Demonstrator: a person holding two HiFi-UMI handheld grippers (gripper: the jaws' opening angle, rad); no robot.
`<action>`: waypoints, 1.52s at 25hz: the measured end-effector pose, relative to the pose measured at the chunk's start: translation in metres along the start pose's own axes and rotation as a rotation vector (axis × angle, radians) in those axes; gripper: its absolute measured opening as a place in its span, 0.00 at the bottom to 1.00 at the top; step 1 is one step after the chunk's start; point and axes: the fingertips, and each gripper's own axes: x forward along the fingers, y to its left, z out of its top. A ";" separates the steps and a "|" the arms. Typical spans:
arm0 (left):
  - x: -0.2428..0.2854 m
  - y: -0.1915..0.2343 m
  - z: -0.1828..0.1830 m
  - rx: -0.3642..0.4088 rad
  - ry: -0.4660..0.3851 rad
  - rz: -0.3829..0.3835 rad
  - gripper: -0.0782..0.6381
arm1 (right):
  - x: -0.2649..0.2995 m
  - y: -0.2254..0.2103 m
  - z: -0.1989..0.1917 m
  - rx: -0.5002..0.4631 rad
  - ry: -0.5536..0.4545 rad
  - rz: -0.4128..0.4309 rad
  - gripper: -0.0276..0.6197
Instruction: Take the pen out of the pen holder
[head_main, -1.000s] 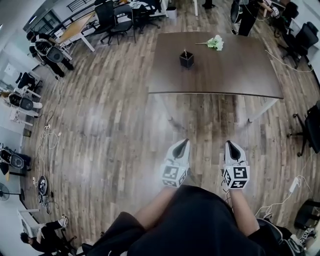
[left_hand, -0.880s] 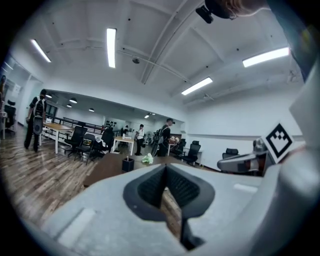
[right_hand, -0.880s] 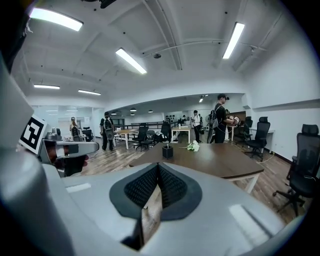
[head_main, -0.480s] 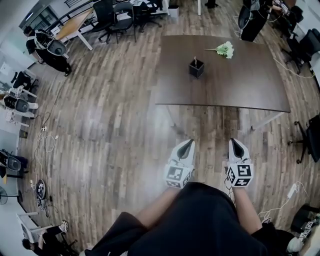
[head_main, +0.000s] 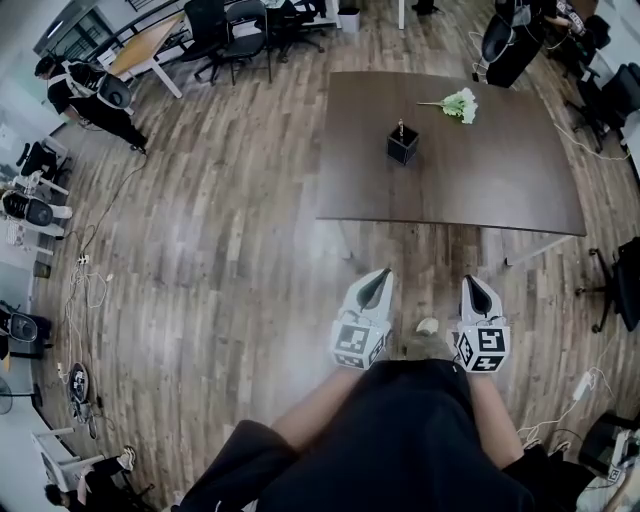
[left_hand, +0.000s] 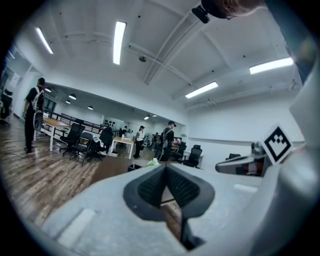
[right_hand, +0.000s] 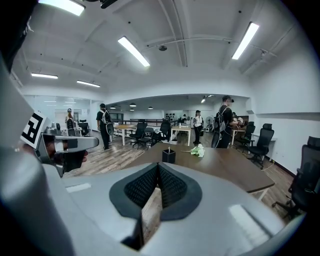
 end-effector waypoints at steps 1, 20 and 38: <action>0.002 0.001 -0.001 -0.002 0.003 0.003 0.11 | 0.003 0.000 0.000 0.001 0.003 0.005 0.05; 0.236 0.091 0.006 0.004 0.088 0.149 0.11 | 0.236 -0.136 0.062 0.032 0.005 0.164 0.05; 0.442 0.138 -0.002 0.002 0.144 0.258 0.11 | 0.397 -0.267 0.094 0.030 0.033 0.296 0.05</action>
